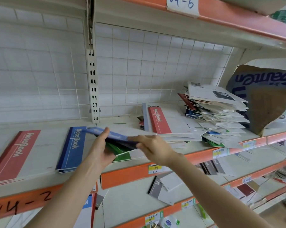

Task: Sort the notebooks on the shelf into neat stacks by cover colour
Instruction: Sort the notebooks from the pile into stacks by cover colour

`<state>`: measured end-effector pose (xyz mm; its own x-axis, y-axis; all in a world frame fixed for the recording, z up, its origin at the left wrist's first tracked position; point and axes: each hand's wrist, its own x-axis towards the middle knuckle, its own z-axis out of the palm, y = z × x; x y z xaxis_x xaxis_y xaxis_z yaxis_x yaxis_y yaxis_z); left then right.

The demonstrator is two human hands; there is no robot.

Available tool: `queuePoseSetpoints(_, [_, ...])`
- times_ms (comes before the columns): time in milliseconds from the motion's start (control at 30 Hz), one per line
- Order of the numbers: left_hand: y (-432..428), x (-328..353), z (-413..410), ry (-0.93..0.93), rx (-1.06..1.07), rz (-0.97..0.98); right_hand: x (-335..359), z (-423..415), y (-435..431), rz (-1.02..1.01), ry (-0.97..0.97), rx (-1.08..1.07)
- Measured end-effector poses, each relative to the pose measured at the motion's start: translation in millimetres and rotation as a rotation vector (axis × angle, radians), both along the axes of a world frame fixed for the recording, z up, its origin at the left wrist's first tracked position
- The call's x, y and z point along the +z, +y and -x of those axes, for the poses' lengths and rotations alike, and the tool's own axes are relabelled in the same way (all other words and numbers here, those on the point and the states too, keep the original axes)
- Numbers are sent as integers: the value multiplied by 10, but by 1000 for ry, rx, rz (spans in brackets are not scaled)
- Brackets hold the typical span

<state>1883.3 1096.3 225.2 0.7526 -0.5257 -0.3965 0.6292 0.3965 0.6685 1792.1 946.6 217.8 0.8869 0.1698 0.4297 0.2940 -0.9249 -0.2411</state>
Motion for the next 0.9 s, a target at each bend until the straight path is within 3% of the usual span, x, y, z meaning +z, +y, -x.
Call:
queuePoseSetpoints(133, [49,-72,-1,-14,15,-59,59,11,38,-80,166,60])
queuePoseSetpoints(267, [107,-83,-22,-40,60,-102,104,-147,-388,-32,62,-490])
queuePoseSetpoints(367, [129,-65,-28,-44,65,-111,78,-248,-590,37,311,-735])
queuePoseSetpoints(633, [186,-45,11,-86,95,-140,73,-315,-731,11,372,-819])
queuePoseSetpoints(767, [226,-54,7,-92,87,-153,55,-246,-667,191,219,-793])
queuePoseSetpoints(900, [244,-64,0,-103,87,-154,124,-193,-637,188,79,-823])
